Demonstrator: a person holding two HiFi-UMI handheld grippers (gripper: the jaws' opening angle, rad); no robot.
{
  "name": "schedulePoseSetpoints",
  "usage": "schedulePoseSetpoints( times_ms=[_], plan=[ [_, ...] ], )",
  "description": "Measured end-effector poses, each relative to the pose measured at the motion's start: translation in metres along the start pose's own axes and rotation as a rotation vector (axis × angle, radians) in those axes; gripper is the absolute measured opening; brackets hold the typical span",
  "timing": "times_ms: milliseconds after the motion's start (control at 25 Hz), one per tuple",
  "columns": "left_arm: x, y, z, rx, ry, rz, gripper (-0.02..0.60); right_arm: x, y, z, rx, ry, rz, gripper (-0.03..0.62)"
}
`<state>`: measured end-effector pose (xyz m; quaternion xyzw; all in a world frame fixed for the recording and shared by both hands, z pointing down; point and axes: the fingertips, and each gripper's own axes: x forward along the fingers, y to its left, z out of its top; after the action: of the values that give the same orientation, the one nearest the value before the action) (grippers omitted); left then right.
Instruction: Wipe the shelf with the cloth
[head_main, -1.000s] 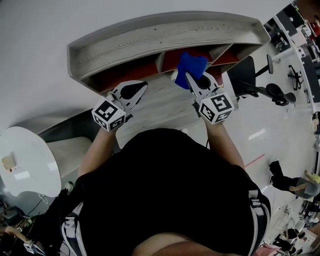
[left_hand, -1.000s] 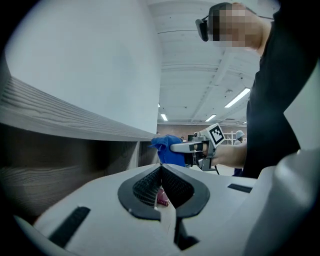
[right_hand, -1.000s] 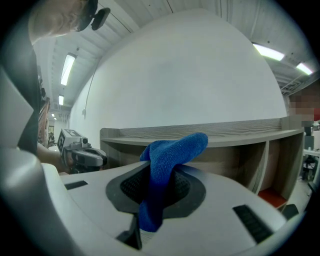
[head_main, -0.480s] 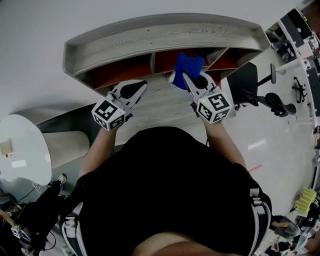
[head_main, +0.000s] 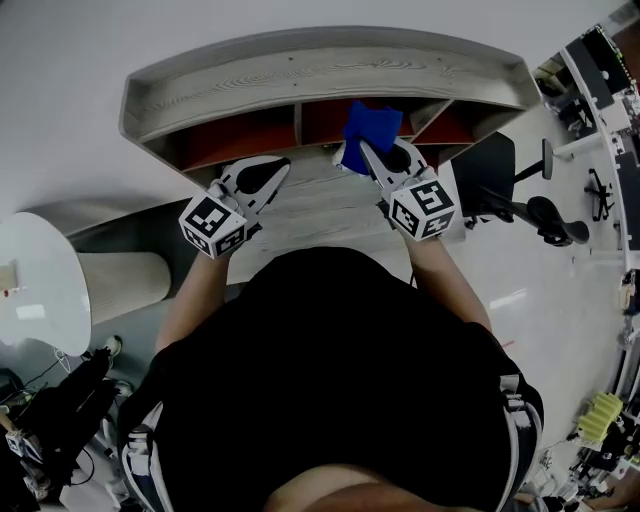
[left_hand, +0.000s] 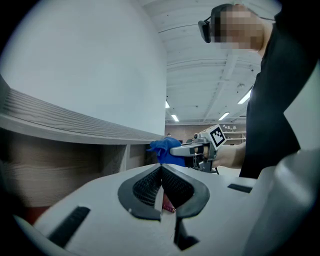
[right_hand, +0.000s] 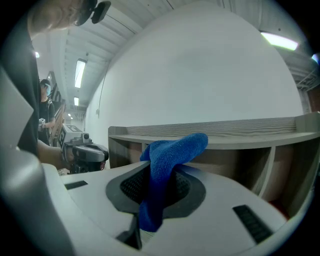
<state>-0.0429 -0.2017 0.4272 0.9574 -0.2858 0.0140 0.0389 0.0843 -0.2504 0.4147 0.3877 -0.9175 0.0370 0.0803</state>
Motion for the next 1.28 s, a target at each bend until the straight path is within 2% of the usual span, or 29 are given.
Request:
schedulePoseSetpoints(
  times_ms=[240,560,1080,1160,1280],
  plan=[
    [0.000,-0.001,-0.001,-0.002,0.007,0.032,0.017,0.017,-0.013,-0.010,-0.140,0.038,0.002,0.057],
    [-0.014,0.007,-0.007,-0.018,0.015,0.096,0.017,0.058,-0.023,-0.041,-0.441,0.143,0.006,0.057],
    [-0.031,0.018,-0.021,-0.054,0.029,0.160,0.017,0.143,-0.027,-0.101,-0.844,0.356,0.142,0.057],
    [-0.031,0.020,-0.023,-0.061,0.030,0.164,0.017,0.154,-0.029,-0.112,-0.882,0.393,0.162,0.057],
    [-0.031,0.022,-0.025,-0.069,0.033,0.165,0.017,0.169,-0.028,-0.125,-0.881,0.439,0.198,0.057]
  ],
)
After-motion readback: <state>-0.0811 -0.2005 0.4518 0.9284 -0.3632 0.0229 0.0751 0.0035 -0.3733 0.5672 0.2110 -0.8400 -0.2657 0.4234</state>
